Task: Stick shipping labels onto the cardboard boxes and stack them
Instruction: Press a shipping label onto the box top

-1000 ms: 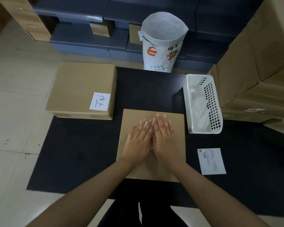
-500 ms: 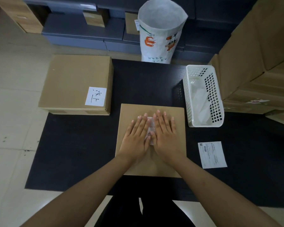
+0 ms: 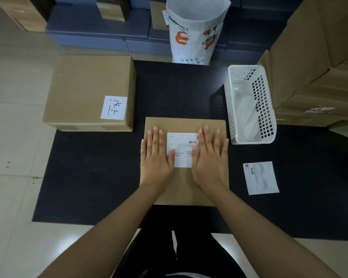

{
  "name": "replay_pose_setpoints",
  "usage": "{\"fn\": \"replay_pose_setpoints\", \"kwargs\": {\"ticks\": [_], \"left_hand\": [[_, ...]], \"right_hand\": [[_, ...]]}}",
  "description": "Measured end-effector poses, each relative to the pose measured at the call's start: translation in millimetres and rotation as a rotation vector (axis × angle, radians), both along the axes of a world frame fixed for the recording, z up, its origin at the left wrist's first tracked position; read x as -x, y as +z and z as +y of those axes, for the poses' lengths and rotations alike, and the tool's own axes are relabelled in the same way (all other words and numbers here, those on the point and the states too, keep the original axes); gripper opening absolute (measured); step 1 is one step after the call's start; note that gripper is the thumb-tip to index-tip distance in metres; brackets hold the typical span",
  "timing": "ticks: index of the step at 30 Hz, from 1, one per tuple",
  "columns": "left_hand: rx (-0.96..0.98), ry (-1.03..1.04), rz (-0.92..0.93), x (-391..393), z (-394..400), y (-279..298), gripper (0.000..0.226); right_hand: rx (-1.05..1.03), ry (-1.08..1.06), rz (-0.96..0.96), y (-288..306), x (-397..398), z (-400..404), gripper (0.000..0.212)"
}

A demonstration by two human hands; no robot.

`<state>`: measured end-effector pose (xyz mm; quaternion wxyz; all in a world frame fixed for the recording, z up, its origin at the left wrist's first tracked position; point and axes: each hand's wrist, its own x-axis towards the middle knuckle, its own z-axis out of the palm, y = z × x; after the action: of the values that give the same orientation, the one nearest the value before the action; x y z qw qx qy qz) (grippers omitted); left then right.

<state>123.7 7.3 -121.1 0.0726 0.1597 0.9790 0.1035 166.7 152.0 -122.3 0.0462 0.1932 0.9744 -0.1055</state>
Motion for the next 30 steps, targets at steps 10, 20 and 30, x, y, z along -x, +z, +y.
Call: {"fn": "replay_pose_setpoints", "kwargs": {"ticks": [10, 20, 30], "left_hand": [[0.085, -0.454, -0.032, -23.0, -19.7, -0.7, 0.064], [-0.071, -0.235, -0.061, -33.2, -26.2, 8.6, 0.062], [0.059, -0.285, -0.034, -59.5, -39.0, 2.6, 0.070]], "right_hand": [[-0.035, 0.462, -0.050, 0.2, -27.8, -0.1, 0.061], [0.045, 0.247, 0.059, 3.7, -39.3, -0.2, 0.066], [0.005, 0.148, 0.022, -1.0, -65.6, 0.9, 0.066]]}}
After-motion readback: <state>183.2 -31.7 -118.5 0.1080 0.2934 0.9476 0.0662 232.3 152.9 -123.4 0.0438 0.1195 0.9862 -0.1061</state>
